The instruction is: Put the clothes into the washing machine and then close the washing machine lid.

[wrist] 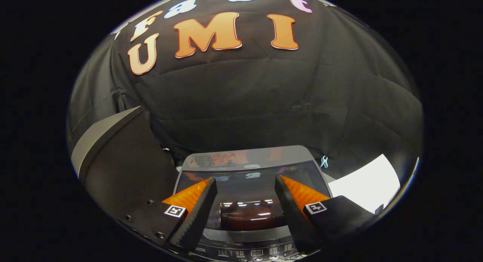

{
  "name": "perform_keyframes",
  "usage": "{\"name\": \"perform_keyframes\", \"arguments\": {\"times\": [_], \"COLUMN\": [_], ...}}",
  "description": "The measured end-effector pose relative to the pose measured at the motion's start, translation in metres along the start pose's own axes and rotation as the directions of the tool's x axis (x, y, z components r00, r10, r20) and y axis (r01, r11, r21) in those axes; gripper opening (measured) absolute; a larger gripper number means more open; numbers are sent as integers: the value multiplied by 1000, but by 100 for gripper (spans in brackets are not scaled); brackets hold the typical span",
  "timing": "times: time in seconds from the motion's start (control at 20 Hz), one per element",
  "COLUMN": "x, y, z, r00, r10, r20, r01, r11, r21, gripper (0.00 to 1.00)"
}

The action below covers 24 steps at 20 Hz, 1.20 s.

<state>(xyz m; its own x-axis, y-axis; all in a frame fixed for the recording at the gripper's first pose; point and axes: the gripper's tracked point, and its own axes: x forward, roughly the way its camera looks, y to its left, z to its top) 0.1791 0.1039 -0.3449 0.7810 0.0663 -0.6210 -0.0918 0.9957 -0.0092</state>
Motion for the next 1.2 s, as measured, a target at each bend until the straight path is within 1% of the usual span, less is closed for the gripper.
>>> {"name": "perform_keyframes", "arguments": {"times": [0.25,0.45,0.65,0.75,1.0,1.2], "x": [-16,-47,-93,-120,-189,-246], "y": [15,32,44,55,68,67], "z": [20,52,81,93,130,148], "r00": [998,988,970,959,920,891], "r10": [35,46,13,13,-26,-58], "r20": [45,145,243,281,391,449], "r01": [-35,-46,-11,-17,7,41], "r11": [999,999,1000,1000,999,998], "r21": [-11,-2,-10,9,50,49], "gripper": [99,99,99,99,99,99]}}
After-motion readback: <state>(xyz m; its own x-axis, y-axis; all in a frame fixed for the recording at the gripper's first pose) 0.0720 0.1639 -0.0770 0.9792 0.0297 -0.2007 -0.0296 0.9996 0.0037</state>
